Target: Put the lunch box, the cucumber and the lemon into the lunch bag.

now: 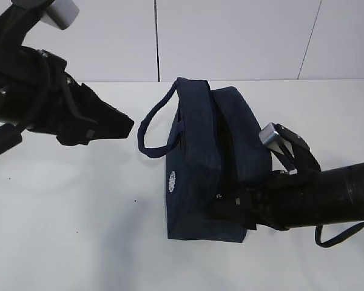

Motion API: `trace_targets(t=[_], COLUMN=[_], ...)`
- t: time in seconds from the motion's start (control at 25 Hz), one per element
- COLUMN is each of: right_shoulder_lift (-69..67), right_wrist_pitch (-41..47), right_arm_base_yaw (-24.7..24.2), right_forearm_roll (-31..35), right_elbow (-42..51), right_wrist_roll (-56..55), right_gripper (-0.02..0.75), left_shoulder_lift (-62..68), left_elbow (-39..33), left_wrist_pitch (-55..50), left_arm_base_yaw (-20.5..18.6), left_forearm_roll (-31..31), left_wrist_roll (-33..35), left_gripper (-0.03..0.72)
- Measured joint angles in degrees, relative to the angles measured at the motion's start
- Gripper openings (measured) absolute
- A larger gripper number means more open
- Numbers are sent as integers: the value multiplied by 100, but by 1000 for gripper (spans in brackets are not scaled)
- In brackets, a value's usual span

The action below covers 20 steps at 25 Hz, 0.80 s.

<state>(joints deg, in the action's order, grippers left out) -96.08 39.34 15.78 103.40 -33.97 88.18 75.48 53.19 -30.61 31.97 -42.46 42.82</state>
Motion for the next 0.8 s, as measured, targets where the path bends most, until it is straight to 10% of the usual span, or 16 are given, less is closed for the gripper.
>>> trace_targets(t=[0.52, 0.8], right_shoulder_lift=[-13, -13], right_wrist_pitch=[-728, -961], right_arm_base_yaw=[0, 0], right_forearm_roll=[0, 0], right_elbow=[-431, -591], right_wrist_roll=[-594, -694], right_gripper=[488, 350], left_shoulder_lift=[0, 0], left_elbow=[0, 0], left_wrist_pitch=[0, 0], left_arm_base_yaw=[0, 0], left_forearm_roll=[-44, -115], left_wrist_roll=[0, 0], left_gripper=[249, 248])
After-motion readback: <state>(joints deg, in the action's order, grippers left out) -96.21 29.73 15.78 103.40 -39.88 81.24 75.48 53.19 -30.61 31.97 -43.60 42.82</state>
